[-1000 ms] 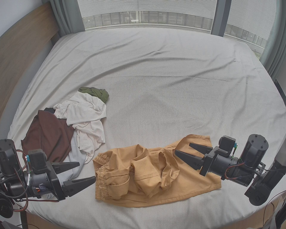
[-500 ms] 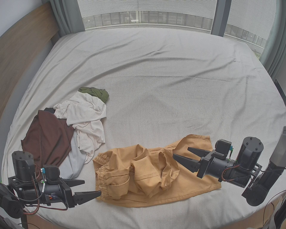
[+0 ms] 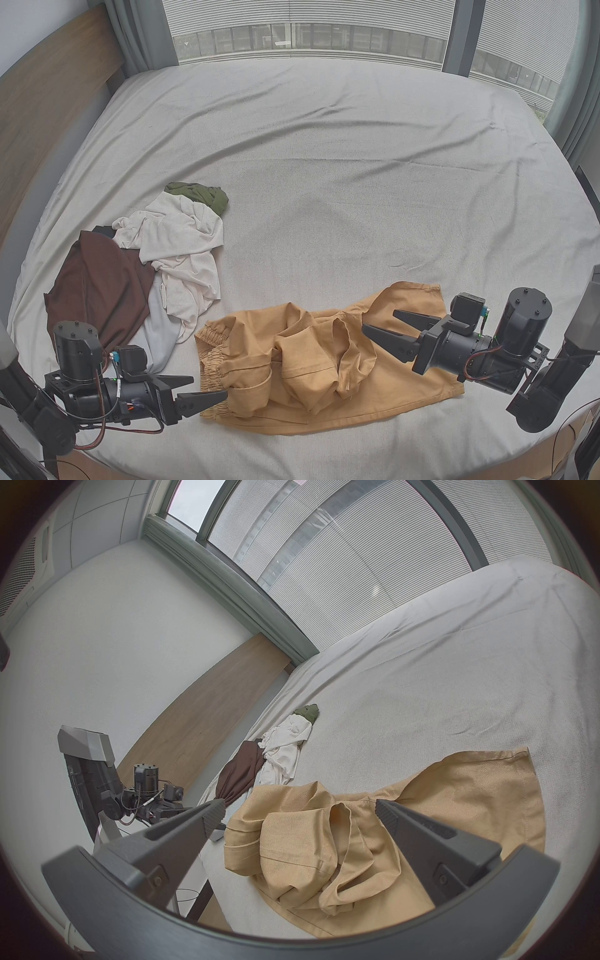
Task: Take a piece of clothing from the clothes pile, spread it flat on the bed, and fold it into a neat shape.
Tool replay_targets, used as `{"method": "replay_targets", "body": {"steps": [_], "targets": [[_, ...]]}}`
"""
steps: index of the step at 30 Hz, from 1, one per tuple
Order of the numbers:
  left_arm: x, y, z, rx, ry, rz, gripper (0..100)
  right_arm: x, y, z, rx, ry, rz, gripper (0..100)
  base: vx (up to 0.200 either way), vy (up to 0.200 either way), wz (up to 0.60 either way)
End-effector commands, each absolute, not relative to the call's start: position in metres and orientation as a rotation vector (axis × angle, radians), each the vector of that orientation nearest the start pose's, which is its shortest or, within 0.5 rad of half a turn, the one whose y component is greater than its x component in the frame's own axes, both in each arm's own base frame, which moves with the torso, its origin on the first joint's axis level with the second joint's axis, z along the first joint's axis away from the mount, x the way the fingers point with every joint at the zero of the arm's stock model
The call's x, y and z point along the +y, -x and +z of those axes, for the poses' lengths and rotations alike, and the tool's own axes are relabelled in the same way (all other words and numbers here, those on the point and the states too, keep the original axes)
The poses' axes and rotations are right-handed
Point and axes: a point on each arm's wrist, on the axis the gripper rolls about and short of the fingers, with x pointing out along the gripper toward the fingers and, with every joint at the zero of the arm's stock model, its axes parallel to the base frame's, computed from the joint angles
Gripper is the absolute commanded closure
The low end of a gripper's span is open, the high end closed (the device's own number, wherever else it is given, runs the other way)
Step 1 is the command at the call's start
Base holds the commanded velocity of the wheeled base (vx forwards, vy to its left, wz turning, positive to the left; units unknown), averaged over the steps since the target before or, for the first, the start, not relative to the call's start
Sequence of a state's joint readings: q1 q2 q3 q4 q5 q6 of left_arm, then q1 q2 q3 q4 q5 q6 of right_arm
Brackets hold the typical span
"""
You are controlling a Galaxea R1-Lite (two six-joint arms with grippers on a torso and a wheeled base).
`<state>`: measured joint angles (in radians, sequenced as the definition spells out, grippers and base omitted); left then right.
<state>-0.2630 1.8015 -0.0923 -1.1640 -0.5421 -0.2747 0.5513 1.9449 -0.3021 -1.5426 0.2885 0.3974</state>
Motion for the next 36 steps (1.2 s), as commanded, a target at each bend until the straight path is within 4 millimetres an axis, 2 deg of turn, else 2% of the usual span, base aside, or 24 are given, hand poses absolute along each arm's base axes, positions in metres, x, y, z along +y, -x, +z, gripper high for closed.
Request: {"method": "replay_targets", "body": {"steps": [1,7,12,20,27,30,36], "targets": [[-0.067,-0.199,0.038,0.735,0.350,-0.691,0,0.149,-0.229,0.089,0.267,-0.360,0.808,0,0.000,0.000,0.00],[-0.072,-0.201,0.032,0.727,0.356,-0.708,0,0.149,-0.230,0.089,0.267,-0.360,0.808,0,0.000,0.000,0.00],[-0.084,-0.207,0.026,0.695,0.422,-0.726,0,0.149,-0.229,0.089,0.266,-0.358,0.808,0,0.000,0.000,0.00],[-0.087,-0.206,0.019,0.701,0.428,-0.727,0,0.149,-0.230,0.089,0.267,-0.360,0.808,0,0.000,0.000,0.00],[-0.097,-0.207,0.026,0.697,0.493,-0.751,0,0.149,-0.230,0.089,0.267,-0.360,0.808,0,0.000,0.000,0.00],[-0.101,-0.209,0.039,0.656,0.534,-0.771,0,0.149,-0.230,0.089,0.270,-0.359,0.807,0,0.000,0.000,0.00],[-0.109,-0.200,0.066,0.595,0.611,-0.832,0,0.150,-0.231,0.086,0.277,-0.357,0.806,0,0.000,0.000,0.00]]}}
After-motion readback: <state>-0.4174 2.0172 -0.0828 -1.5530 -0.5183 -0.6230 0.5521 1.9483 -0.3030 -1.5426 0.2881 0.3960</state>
